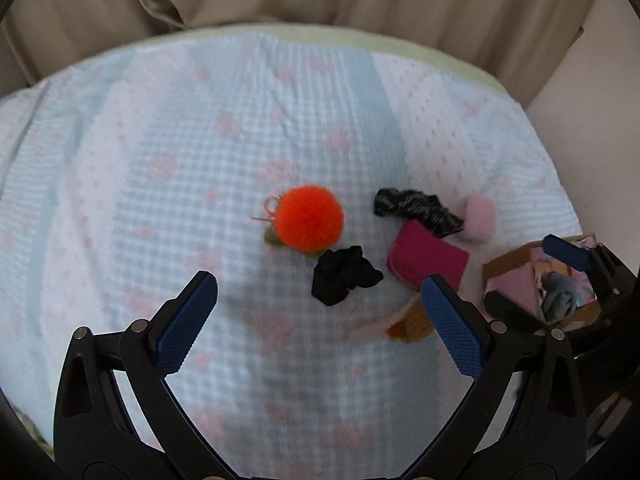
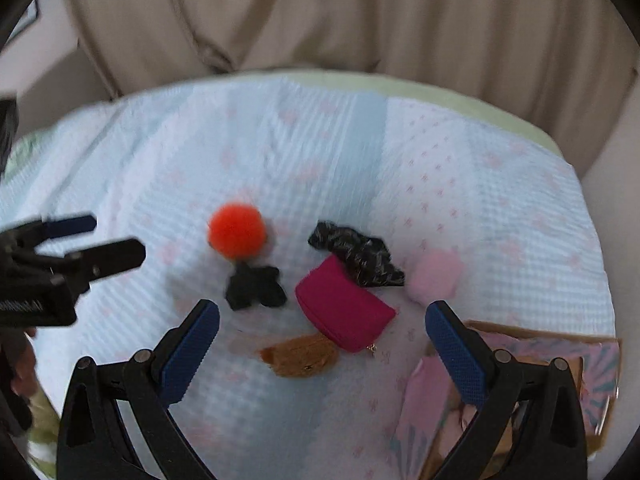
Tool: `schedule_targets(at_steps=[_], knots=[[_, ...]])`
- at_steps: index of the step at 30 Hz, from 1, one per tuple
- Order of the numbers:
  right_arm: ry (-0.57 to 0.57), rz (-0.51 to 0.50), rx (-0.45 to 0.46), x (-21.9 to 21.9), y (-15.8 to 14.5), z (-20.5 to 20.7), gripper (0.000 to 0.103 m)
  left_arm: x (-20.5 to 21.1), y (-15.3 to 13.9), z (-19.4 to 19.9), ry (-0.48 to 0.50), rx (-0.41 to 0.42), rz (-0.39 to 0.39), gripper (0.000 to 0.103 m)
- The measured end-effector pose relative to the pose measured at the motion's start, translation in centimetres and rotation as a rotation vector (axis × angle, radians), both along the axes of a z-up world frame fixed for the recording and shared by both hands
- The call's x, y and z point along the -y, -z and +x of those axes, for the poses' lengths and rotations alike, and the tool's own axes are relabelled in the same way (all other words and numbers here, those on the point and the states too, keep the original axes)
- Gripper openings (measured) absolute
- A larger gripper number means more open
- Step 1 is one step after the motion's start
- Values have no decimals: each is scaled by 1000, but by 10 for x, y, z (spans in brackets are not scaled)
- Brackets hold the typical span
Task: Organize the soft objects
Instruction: 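Grasp the black glove with the left tool while the right tool grasps the pink purse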
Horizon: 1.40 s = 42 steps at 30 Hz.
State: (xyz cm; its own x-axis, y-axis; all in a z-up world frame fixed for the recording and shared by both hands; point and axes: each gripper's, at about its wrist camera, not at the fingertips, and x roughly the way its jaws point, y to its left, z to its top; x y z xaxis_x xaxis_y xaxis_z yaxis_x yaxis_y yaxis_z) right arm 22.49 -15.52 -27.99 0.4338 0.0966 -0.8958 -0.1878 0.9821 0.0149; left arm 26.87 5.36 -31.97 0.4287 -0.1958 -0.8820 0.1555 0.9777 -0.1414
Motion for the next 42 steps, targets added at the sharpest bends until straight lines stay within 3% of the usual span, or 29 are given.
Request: schedule_targets(at_steps=[4, 10, 15, 20, 24, 27, 29, 31, 42], knots=[[-58, -60, -82, -7, 46, 21, 102, 7, 49, 23, 10, -61, -25, 101], [-131, -114, -229, -9, 103, 49, 96, 21, 99, 41, 3, -111, -52, 100], [-197, -165, -280, -13, 128, 58, 95, 32, 133, 54, -4, -158, -85, 99], [-246, -227, -345, -16, 151, 65, 95, 47, 159, 55, 9, -177, -36, 88], [-250, -233, -362, -12, 160, 67, 82, 52, 172, 54, -4, -192, -4, 77], [-245, -227, -362, -10, 160, 64, 77, 60, 175, 52, 19, -177, 71, 57], [-252, -233, -356, -11, 159, 61, 72, 64, 174, 50, 39, -161, 120, 37], [-256, -234, -347, -13, 157, 58, 66, 63, 173, 50, 39, -155, 120, 29], [-215, -159, -295, -7, 136, 40, 44, 51, 160, 44, 25, -152, 89, 23]])
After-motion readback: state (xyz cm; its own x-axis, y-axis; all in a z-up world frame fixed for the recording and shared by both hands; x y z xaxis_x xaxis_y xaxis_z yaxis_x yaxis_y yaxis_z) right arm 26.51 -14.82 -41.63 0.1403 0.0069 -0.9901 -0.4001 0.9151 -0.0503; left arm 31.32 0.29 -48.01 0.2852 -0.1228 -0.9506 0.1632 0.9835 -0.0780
